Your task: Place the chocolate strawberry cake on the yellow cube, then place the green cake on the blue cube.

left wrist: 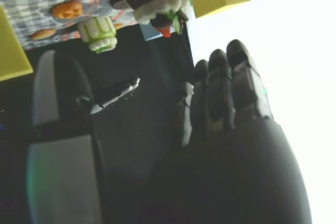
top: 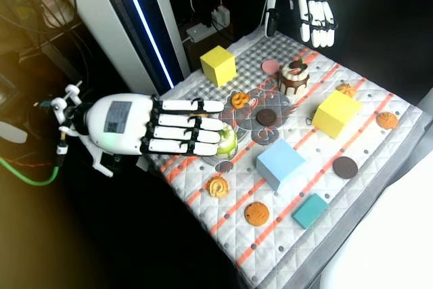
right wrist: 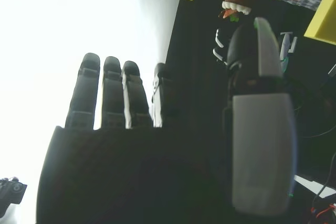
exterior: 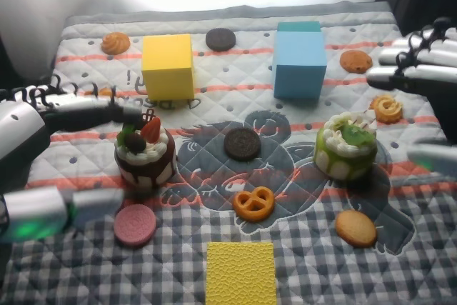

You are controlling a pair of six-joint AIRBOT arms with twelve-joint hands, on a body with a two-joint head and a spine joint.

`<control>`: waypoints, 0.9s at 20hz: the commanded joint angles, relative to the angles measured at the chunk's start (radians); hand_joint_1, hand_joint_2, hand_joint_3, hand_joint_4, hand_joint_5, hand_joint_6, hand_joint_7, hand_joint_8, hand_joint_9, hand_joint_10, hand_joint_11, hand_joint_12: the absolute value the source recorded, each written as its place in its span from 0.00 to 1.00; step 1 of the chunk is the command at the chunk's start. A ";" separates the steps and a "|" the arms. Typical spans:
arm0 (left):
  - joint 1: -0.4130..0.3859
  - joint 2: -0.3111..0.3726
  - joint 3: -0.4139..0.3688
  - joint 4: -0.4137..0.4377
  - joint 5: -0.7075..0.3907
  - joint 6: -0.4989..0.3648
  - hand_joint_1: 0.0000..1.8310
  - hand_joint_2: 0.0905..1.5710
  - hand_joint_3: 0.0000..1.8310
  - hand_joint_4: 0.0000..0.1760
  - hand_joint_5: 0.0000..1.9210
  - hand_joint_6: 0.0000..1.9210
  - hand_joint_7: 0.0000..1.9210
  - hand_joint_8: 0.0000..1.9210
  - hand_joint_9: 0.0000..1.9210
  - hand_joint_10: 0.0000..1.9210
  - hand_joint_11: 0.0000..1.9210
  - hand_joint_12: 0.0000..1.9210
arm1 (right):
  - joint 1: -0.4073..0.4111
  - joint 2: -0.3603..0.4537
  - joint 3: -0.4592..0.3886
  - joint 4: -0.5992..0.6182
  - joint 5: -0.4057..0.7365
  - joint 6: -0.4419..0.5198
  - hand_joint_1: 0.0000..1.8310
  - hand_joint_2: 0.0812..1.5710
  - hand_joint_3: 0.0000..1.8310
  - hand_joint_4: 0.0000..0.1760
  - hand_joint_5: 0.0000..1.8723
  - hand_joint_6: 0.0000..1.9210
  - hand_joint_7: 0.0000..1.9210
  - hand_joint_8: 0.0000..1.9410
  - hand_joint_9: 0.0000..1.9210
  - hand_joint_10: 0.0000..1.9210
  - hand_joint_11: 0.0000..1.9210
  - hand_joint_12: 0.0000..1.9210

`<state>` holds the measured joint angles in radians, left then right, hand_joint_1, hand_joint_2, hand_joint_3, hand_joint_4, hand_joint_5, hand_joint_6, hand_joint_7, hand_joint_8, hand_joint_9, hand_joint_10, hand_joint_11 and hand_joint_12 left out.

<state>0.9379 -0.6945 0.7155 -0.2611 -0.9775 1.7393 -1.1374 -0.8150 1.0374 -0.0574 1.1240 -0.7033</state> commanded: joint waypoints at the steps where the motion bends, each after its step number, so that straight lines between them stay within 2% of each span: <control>1: -0.011 0.000 0.003 0.011 -0.118 -0.002 0.10 0.78 0.00 0.47 0.28 0.00 0.22 0.00 0.21 0.00 0.02 0.37 | 0.014 -0.001 0.004 0.023 0.121 0.006 0.13 0.84 0.00 0.10 0.25 0.00 0.19 0.00 0.16 0.00 0.10 0.18; 3: -0.011 0.000 0.003 0.011 -0.119 -0.002 0.07 0.78 0.00 0.46 0.28 0.00 0.21 0.00 0.21 0.00 0.02 0.37 | 0.014 -0.001 0.004 0.023 0.121 0.006 0.13 0.84 0.00 0.08 0.25 0.00 0.19 0.00 0.16 0.00 0.10 0.18; 5: -0.011 0.000 0.003 0.011 -0.120 -0.002 0.09 0.78 0.00 0.58 0.26 0.00 0.21 0.00 0.21 0.00 0.02 0.37 | 0.014 -0.001 0.004 0.023 0.121 0.006 0.12 0.85 0.00 0.09 0.25 0.00 0.19 0.00 0.16 0.00 0.10 0.17; 6: -0.011 -0.001 0.004 0.008 -0.123 -0.002 0.09 0.78 0.00 0.58 0.26 0.00 0.21 0.00 0.21 0.00 0.02 0.37 | 0.014 -0.001 0.003 0.023 0.121 0.006 0.11 0.85 0.00 0.11 0.25 0.00 0.19 0.00 0.15 0.00 0.10 0.17; 8: -0.012 -0.006 0.008 -0.003 -0.146 -0.002 0.12 0.77 0.00 0.52 0.27 0.00 0.22 0.00 0.23 0.00 0.02 0.40 | 0.014 -0.001 0.003 0.023 0.121 0.006 0.11 0.84 0.00 0.08 0.25 0.00 0.19 0.00 0.15 0.00 0.10 0.16; 9: -0.015 -0.009 0.012 -0.008 -0.156 -0.002 0.17 0.74 0.00 0.34 0.30 0.00 0.23 0.00 0.24 0.00 0.03 0.45 | 0.014 -0.001 0.003 0.023 0.121 0.006 0.13 0.84 0.00 0.06 0.25 0.00 0.19 0.00 0.15 0.00 0.11 0.16; 10: -0.022 -0.014 0.018 -0.011 -0.160 -0.002 0.19 0.72 0.00 0.25 0.30 0.00 0.23 0.00 0.24 0.00 0.02 0.48 | 0.014 -0.001 0.003 0.023 0.121 0.006 0.13 0.84 0.00 0.10 0.25 0.00 0.19 0.00 0.16 0.00 0.11 0.16; 11: -0.031 -0.021 0.026 -0.013 -0.157 -0.002 0.22 0.69 0.00 0.26 0.28 0.00 0.22 0.00 0.23 0.00 0.01 0.52 | 0.014 -0.001 0.004 0.023 0.121 0.006 0.15 0.84 0.00 0.14 0.25 0.00 0.19 0.00 0.15 0.00 0.11 0.16; 12: -0.046 -0.032 0.040 -0.016 -0.148 -0.002 0.24 0.67 0.00 0.38 0.25 0.00 0.21 0.00 0.23 0.00 0.00 0.53 | 0.014 -0.001 0.004 0.023 0.121 0.006 0.14 0.84 0.00 0.16 0.25 0.00 0.18 0.00 0.15 0.00 0.10 0.15; 13: -0.054 -0.037 0.045 -0.017 -0.143 -0.002 0.29 0.61 0.00 0.44 0.22 0.00 0.19 0.00 0.21 0.00 0.00 0.51 | 0.014 -0.001 0.004 0.023 0.121 0.006 0.14 0.84 0.00 0.14 0.25 0.00 0.18 0.00 0.15 0.00 0.10 0.14; 14: -0.076 -0.050 0.057 -0.025 -0.124 0.018 0.33 0.56 0.00 0.35 0.21 0.00 0.18 0.00 0.20 0.00 0.00 0.50 | 0.014 -0.001 0.004 0.023 0.122 0.006 0.14 0.85 0.00 0.21 0.24 0.00 0.17 0.00 0.14 0.00 0.10 0.14; 15: -0.090 -0.058 0.061 -0.033 -0.113 0.042 0.38 0.52 0.00 0.50 0.16 0.00 0.16 0.00 0.19 0.00 0.00 0.52 | 0.014 -0.001 0.004 0.023 0.122 0.006 0.16 0.85 0.00 0.32 0.23 0.00 0.16 0.00 0.14 0.00 0.09 0.14; 17: -0.137 -0.089 0.066 -0.059 -0.074 0.178 0.43 0.44 0.00 0.71 0.11 0.00 0.11 0.00 0.15 0.00 0.00 0.48 | 0.014 -0.001 0.003 0.023 0.122 0.006 0.17 0.85 0.00 0.49 0.22 0.00 0.16 0.00 0.13 0.00 0.08 0.13; 18: -0.155 -0.106 0.067 -0.072 -0.059 0.242 0.43 0.43 0.00 0.82 0.10 0.00 0.10 0.00 0.14 0.00 0.00 0.46 | 0.014 -0.001 0.003 0.023 0.122 0.006 0.17 0.85 0.00 0.47 0.23 0.00 0.16 0.00 0.13 0.00 0.08 0.13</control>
<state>0.7879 -0.8089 0.7795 -0.3573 -0.9401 1.9999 -1.1366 -0.8150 1.0374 -0.0566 1.1236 -0.7036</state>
